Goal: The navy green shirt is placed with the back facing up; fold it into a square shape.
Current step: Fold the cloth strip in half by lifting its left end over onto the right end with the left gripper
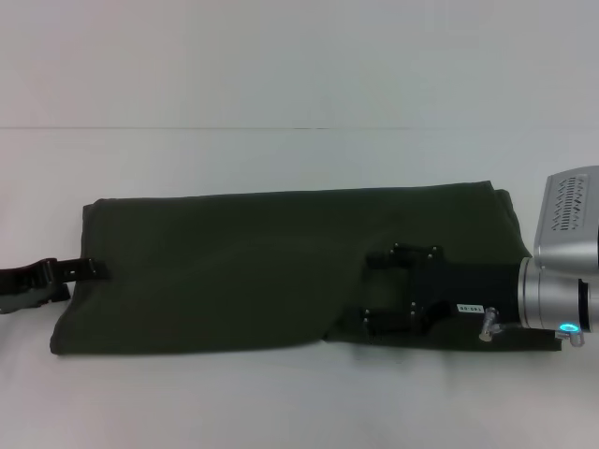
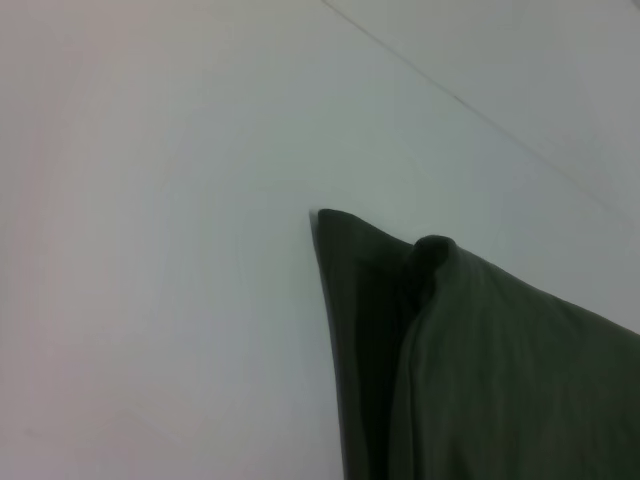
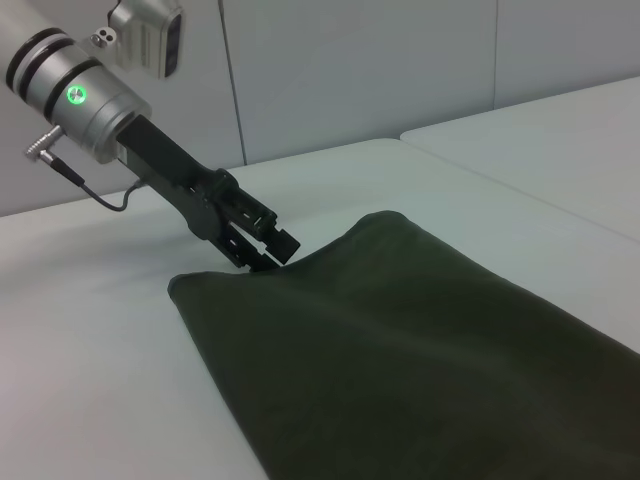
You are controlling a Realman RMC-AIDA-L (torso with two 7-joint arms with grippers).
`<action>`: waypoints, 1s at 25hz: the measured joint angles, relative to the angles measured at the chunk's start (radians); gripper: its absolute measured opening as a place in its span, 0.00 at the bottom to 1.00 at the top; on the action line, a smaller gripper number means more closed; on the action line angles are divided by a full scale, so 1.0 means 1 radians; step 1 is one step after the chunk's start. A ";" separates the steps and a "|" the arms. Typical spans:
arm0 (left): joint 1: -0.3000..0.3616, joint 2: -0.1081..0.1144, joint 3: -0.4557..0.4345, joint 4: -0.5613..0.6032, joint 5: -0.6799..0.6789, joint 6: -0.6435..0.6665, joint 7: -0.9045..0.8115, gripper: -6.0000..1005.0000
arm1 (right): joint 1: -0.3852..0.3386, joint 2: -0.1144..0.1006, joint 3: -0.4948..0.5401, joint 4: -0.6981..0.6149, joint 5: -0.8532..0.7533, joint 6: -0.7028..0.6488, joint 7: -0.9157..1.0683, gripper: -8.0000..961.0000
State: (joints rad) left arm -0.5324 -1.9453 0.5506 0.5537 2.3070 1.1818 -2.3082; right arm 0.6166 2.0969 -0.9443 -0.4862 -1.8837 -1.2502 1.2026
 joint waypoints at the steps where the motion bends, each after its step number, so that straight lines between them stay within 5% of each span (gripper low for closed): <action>1: 0.000 -0.001 0.000 0.000 0.000 0.001 0.000 0.86 | 0.000 0.000 0.000 0.000 0.000 0.000 0.000 0.93; 25: -0.052 -0.058 0.024 -0.005 -0.006 0.025 -0.010 0.86 | 0.000 0.000 0.005 0.000 0.000 -0.010 0.000 0.92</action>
State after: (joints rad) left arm -0.5841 -2.0033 0.5746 0.5488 2.3007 1.2069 -2.3185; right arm 0.6166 2.0969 -0.9395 -0.4862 -1.8837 -1.2599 1.2026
